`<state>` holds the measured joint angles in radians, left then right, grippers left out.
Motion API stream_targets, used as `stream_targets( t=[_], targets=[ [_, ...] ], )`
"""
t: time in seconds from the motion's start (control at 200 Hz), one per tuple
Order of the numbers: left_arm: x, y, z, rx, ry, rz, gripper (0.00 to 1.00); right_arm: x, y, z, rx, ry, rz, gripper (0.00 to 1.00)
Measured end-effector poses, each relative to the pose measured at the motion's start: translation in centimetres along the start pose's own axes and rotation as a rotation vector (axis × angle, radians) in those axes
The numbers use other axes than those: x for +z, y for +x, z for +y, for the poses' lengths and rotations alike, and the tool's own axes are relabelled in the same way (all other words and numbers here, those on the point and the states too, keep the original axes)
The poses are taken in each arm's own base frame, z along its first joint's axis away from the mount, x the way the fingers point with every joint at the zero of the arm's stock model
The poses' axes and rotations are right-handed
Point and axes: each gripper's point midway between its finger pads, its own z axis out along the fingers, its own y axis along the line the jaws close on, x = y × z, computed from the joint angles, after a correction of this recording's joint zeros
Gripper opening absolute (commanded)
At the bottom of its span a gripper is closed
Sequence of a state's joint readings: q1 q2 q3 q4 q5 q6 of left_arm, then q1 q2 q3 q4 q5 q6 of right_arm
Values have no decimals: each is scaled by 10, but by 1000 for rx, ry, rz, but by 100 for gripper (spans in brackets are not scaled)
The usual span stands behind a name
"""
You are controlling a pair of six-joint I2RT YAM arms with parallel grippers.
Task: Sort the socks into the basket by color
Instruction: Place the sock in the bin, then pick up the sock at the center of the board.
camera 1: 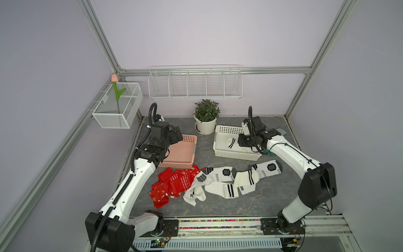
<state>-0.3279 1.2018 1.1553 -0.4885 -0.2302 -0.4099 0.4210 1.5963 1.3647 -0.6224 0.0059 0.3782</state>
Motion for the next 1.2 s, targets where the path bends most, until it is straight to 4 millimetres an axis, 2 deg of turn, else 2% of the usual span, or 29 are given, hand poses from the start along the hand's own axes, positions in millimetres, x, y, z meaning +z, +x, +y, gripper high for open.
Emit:
stream_targets(
  t=[0.125,0.25,0.445,0.565,0.735,0.97,1.085,1.2],
  targets=[
    [1,1,-1,2,4,5,99,-35,5,-4,0,4,-52,28],
    [2,4,-3,7,7,13,99,-64,19,-9,0,15,-74,29],
    [2,10,-10,22,20,29,99,-89,56,-14,-5,45,-37,31],
    [1,11,-13,26,26,32,99,-90,88,-23,13,72,13,32],
    [1,13,-16,32,31,33,99,-87,131,-47,83,142,86,32],
    [0,15,-21,42,44,37,99,-80,167,-69,156,193,114,39],
    [-1,15,-22,43,45,37,99,-70,184,-80,192,214,143,42],
    [-1,16,-23,45,45,37,99,-58,192,-87,231,218,154,45]
  ],
)
